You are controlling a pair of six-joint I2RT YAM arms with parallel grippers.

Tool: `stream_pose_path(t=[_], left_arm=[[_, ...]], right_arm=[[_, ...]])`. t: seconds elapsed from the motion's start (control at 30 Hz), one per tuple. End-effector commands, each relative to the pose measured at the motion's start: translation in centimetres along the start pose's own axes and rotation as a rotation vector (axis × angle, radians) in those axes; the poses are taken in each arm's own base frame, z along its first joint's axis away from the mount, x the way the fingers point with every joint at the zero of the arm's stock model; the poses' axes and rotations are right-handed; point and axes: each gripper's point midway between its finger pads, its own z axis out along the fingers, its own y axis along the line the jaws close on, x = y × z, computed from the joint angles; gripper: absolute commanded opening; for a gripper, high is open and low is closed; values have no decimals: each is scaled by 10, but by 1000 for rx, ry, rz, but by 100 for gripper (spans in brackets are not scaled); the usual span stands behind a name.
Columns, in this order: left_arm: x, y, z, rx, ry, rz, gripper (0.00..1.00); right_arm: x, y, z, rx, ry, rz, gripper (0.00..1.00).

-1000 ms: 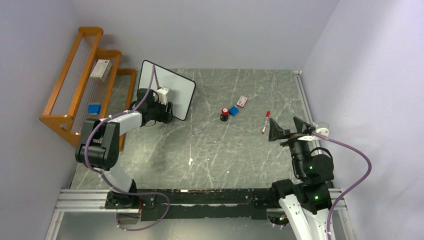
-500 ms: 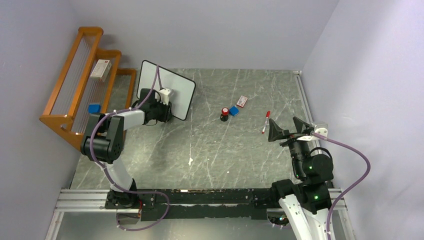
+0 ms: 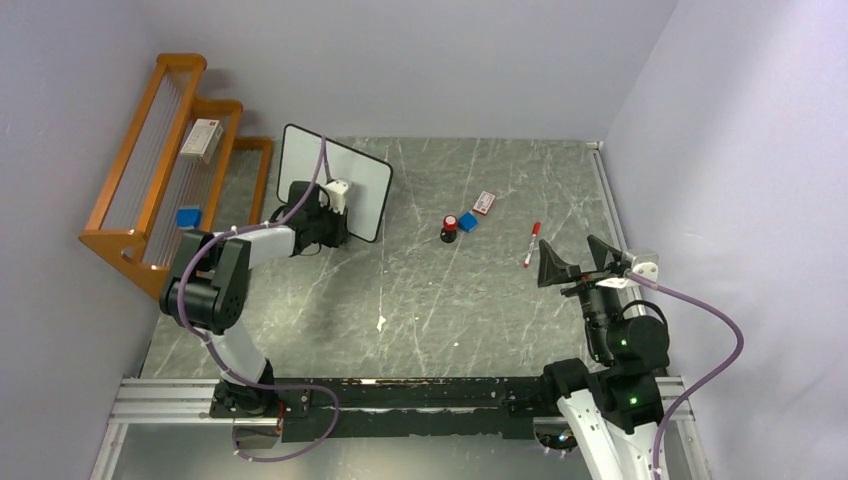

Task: Write a sentence on the whiteboard
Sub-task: Move the whiteboard to the center of the board.

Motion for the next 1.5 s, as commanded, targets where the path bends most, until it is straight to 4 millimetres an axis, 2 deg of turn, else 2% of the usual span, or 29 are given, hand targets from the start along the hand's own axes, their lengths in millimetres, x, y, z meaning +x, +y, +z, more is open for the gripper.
stream_pose_path(t=[0.0, 0.17, 0.5, 0.7, 0.9, 1.1, 1.23, 1.3, 1.33, 1.4, 1.47], left_arm=[[-24, -28, -14, -28, -86, -10, 7], [-15, -61, -27, -57, -90, -120, 5], [23, -118, -54, -107, -74, -267, 5], [38, -157, -67, -139, -100, -345, 5], [40, -200, -59, -129, -106, -406, 5], [31, -247, -37, -86, -106, -415, 6], [20, -272, -21, -42, -101, -420, 12], [17, -280, -16, -34, -96, -407, 18], [15, -283, -14, -34, -93, -403, 23], [12, -286, -15, -32, -94, -394, 41], [8, -285, -21, -40, -98, -386, 49]], right_arm=[[-8, 4, -3, -26, -42, -6, 100], [-11, 5, -6, -31, -56, 0, 100], [-16, 11, -11, -57, -80, 16, 100], [-16, 12, -13, -64, -84, 22, 100], [-17, 13, -13, -70, -87, 24, 100], [-16, 13, -12, -71, -81, 24, 100], [-15, 14, -12, -74, -77, 23, 100], [-15, 14, -12, -75, -74, 23, 100], [-14, 14, -11, -73, -70, 22, 100], [-13, 14, -11, -75, -68, 21, 100], [-14, 14, -11, -74, -69, 21, 100]])
